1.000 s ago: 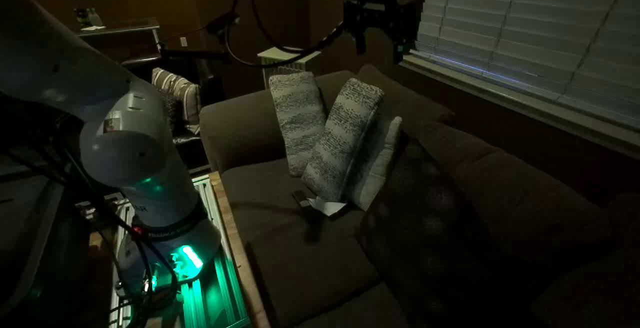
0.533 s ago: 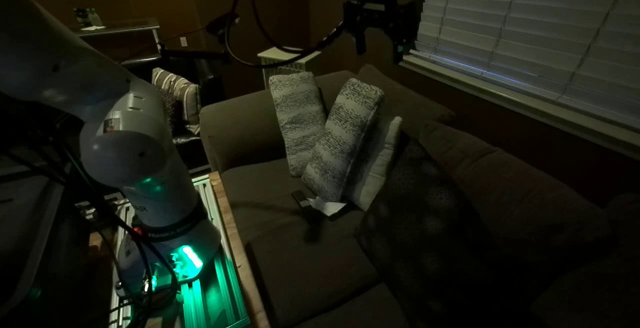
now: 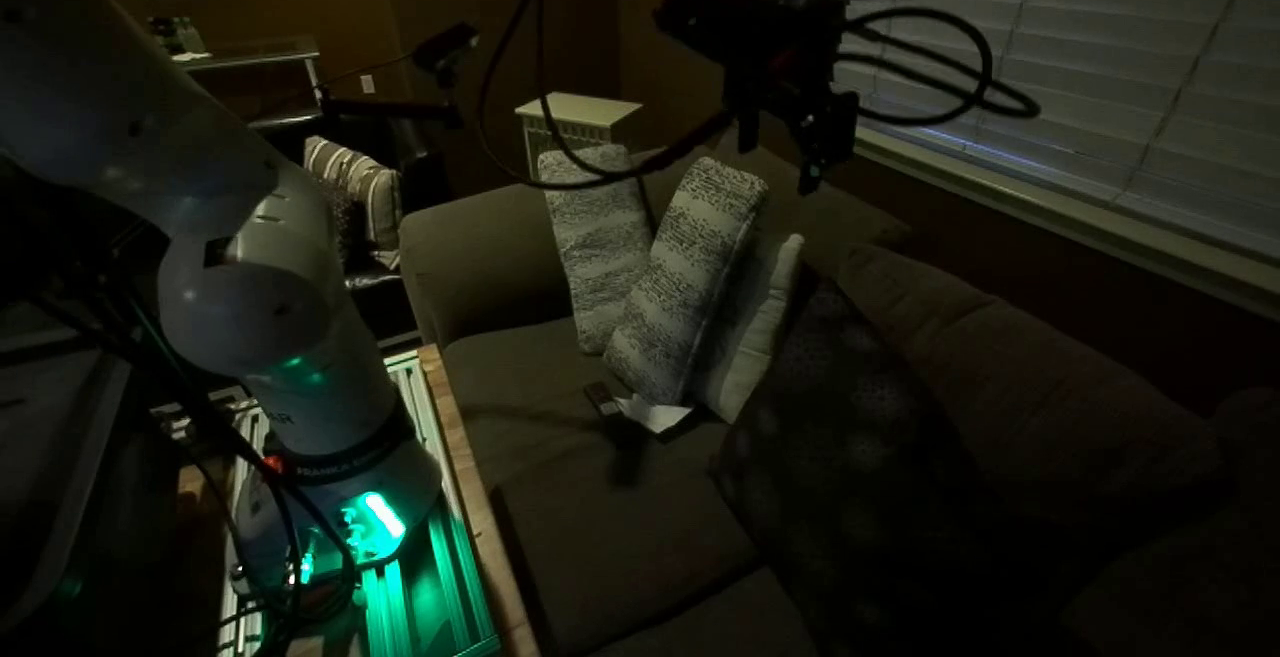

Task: Move the black pillow to the seat

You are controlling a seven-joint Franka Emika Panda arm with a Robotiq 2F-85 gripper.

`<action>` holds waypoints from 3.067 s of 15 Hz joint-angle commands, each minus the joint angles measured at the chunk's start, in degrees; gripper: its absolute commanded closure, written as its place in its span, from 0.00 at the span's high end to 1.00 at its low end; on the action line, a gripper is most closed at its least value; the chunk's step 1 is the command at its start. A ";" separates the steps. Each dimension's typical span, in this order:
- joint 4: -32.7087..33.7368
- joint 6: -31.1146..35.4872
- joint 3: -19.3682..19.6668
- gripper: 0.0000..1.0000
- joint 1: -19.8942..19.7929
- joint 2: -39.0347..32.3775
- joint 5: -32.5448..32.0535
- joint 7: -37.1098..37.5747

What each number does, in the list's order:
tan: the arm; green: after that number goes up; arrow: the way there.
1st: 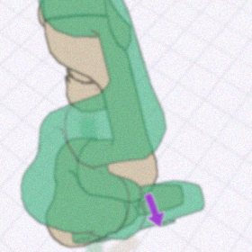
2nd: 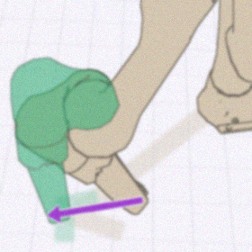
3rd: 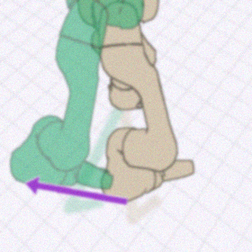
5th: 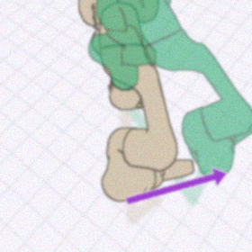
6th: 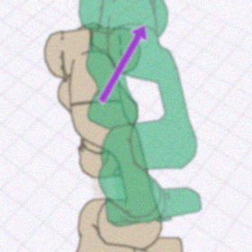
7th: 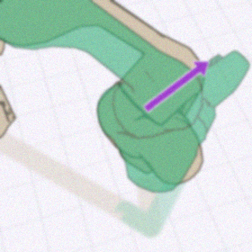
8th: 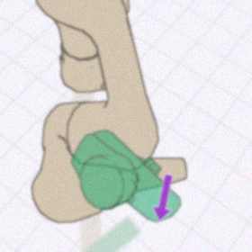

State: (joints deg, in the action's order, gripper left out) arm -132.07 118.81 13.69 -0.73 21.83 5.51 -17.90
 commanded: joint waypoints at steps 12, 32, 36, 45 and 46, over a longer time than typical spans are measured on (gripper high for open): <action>19.13 5.05 -0.12 1.00 -6.39 -29.71 14.69 20.33; 28.56 12.89 -3.13 1.00 -7.98 -49.78 7.02 30.51; 28.69 18.04 -3.34 1.00 -7.71 -52.93 7.19 34.50; 30.50 25.89 -8.74 1.00 -11.50 -59.20 15.76 32.90; 30.85 26.35 -9.18 1.00 -11.78 -59.79 16.36 32.78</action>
State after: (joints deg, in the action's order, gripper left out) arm -103.12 143.27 6.92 -10.52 -35.93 18.70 16.57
